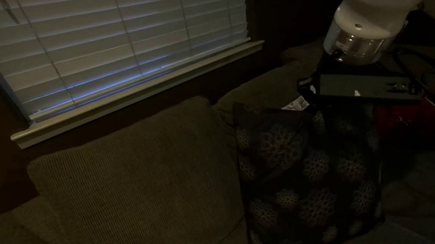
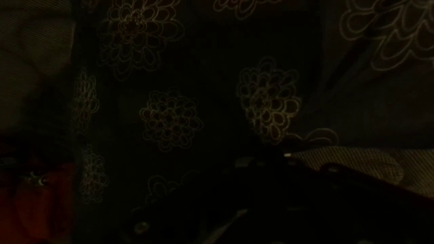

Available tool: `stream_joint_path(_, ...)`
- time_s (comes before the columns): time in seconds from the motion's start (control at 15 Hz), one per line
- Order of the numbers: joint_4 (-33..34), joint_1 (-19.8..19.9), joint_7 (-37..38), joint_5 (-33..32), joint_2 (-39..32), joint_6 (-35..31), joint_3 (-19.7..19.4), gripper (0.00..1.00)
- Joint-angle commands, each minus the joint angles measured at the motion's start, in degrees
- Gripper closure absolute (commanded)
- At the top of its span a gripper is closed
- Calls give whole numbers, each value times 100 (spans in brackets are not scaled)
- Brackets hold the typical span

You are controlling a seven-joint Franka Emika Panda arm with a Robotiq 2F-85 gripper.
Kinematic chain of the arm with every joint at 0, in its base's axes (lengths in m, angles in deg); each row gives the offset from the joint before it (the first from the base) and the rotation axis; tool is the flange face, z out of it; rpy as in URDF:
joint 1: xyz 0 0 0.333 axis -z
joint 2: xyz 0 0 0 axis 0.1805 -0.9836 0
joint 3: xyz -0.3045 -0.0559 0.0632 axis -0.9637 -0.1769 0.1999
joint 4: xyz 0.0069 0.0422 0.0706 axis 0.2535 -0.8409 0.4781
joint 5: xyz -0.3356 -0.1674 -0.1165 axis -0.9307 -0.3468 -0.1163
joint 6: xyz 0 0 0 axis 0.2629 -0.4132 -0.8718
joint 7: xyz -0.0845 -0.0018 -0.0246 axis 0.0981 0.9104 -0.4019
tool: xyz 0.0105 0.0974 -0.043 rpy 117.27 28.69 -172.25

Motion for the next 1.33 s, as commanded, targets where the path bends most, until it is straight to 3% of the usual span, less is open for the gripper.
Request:
stream_joint_path(0.0,-26,-5,3,2,-10,0,14,96)
stream_joint_path(0.47,-32,-13,4,3,-15,0,19,99)
stream_joint_path(1.27,-262,-61,-1522,-242,-20,913,-53,99)
